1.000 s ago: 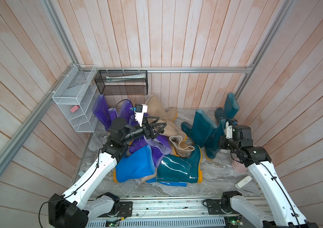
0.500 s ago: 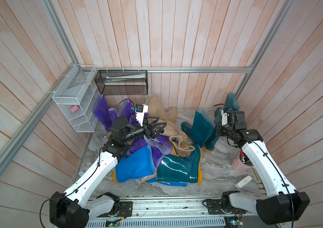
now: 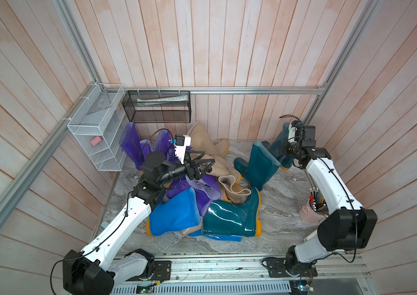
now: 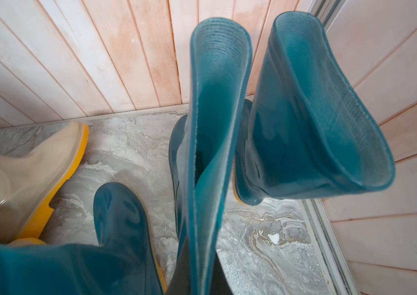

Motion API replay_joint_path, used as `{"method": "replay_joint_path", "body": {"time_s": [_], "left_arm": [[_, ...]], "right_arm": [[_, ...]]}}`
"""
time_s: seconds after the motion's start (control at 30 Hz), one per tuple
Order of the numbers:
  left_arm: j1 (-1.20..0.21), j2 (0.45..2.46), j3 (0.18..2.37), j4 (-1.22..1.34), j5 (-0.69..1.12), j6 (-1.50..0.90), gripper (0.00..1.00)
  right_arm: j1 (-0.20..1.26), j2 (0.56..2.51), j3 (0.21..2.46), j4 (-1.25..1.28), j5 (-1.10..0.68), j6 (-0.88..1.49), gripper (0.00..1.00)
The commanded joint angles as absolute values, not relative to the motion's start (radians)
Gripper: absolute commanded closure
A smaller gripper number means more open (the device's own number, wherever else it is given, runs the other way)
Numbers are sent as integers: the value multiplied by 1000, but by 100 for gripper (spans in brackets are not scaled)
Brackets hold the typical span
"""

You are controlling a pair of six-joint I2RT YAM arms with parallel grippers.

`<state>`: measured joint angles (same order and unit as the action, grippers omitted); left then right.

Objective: Match and arrange rain boots in pairs
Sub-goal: Pair a pair of rain boots at the corner of the board.

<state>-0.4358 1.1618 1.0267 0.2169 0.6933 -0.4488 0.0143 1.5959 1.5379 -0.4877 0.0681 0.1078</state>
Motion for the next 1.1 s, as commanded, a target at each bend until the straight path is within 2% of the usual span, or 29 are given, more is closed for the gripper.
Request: {"method": "replay_joint_path", "body": {"time_s": [0.0, 0.33, 0.7, 1.07], "left_arm": [[-440, 1155, 1022, 203, 677, -427, 10], [-440, 1167, 1023, 194, 669, -416, 10], [-440, 1171, 1024, 190, 670, -414, 10], [-440, 1168, 1024, 192, 674, -413, 10]], "right_arm": [[-7, 1639, 1660, -335, 31, 112, 100], [-40, 1790, 1784, -320, 13, 143, 100], [-67, 1760, 1684, -305, 43, 129, 100], [-68, 1749, 1691, -332, 123, 151, 100]]}}
